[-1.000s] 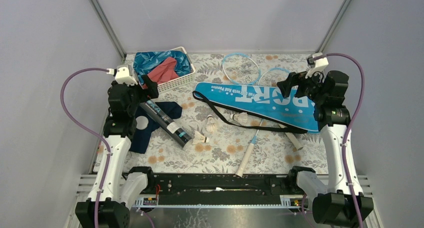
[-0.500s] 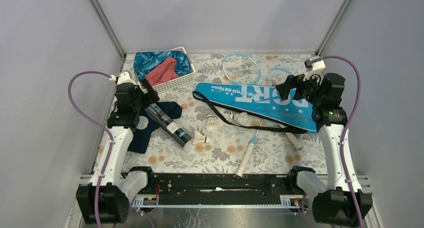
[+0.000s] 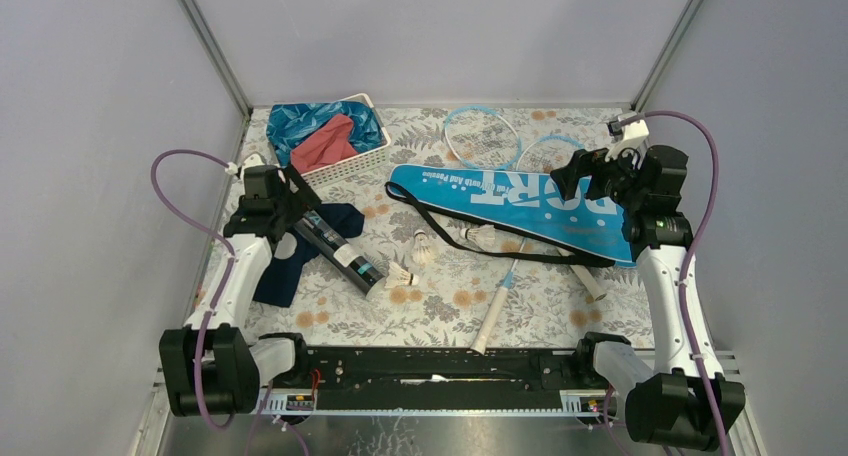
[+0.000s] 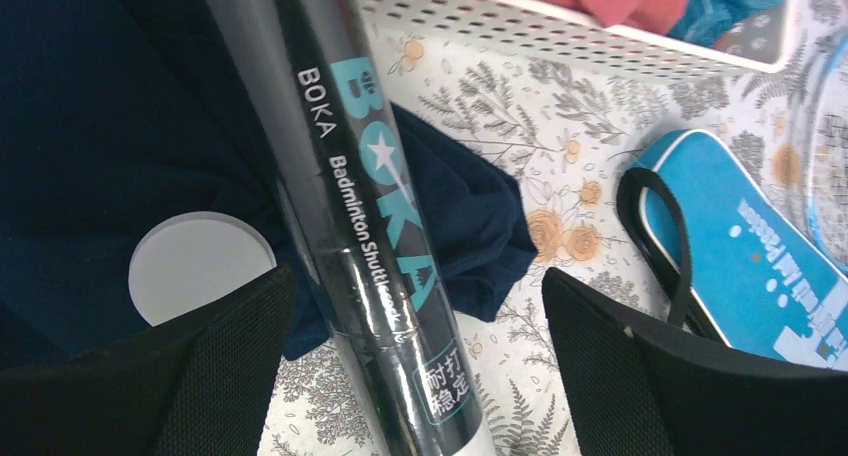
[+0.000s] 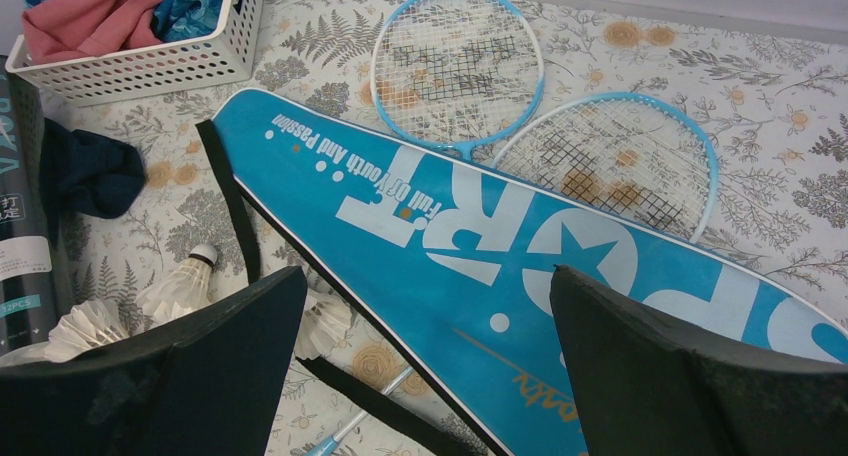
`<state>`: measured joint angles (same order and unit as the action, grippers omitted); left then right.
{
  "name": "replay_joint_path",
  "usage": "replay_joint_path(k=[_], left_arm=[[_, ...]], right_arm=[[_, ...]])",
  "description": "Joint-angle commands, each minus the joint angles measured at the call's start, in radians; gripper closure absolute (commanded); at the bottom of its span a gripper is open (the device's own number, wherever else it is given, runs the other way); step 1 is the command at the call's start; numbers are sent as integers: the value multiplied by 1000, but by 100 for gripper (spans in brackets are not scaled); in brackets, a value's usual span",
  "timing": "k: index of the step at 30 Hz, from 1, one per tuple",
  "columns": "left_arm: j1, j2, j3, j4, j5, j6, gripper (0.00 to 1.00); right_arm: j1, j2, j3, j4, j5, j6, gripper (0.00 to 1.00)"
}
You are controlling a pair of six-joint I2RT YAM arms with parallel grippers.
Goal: Pack up the badminton gear
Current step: Pick up the shuttle tube at the center of the board.
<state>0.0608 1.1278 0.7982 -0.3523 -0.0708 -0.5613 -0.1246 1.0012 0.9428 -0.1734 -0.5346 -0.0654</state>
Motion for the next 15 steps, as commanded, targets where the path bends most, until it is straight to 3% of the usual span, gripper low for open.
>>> replay_joint_path(k=[1, 15], left_arm=[[25, 55, -25, -4, 3, -53, 5], [87, 295, -7, 67, 66, -88, 11]], right_arm=[[-2, 3, -6, 40, -7, -6, 0], [-3, 13, -9, 41, -4, -7, 0]])
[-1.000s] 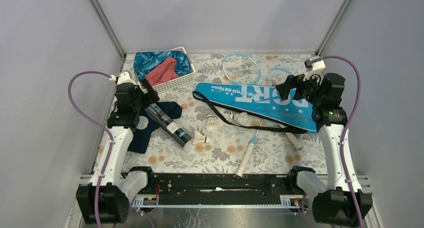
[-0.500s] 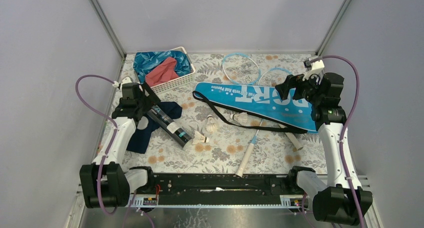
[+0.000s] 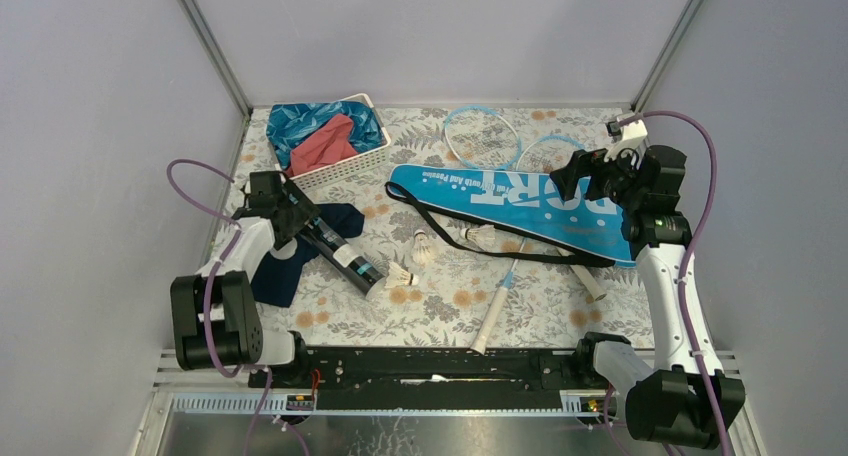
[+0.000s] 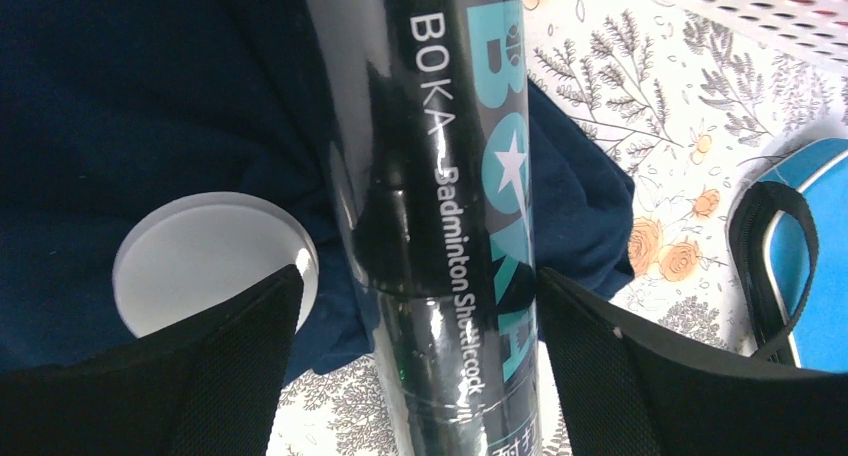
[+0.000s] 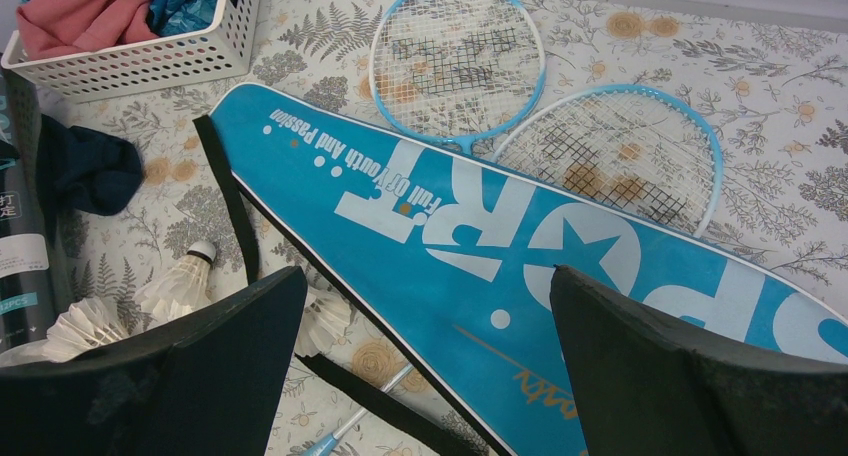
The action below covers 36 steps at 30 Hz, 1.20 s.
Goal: Pack up the badminton gear
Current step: Pick up the shuttle tube at the center of the board.
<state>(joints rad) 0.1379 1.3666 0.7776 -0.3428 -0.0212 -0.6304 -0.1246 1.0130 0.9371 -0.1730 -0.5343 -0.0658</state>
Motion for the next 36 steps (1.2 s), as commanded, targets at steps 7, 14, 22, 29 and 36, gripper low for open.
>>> replay_joint_path(k=[7, 14, 22, 29, 36], left_arm=[[38, 157, 41, 79, 72, -14, 20], [61, 82, 77, 44, 42, 101, 33], [69, -37, 154, -37, 139, 289, 38], [56, -142, 221, -63, 343, 458, 42], [-50, -120, 396, -225, 423, 710, 46]], right_arm=[[-3, -4, -14, 44, -13, -5, 0], [-3, -1, -17, 47, -25, -1, 0], [-3, 1, -18, 49, -33, 11, 0], [-3, -11, -18, 50, -33, 26, 0], [3, 5, 40, 14, -80, 32, 0]])
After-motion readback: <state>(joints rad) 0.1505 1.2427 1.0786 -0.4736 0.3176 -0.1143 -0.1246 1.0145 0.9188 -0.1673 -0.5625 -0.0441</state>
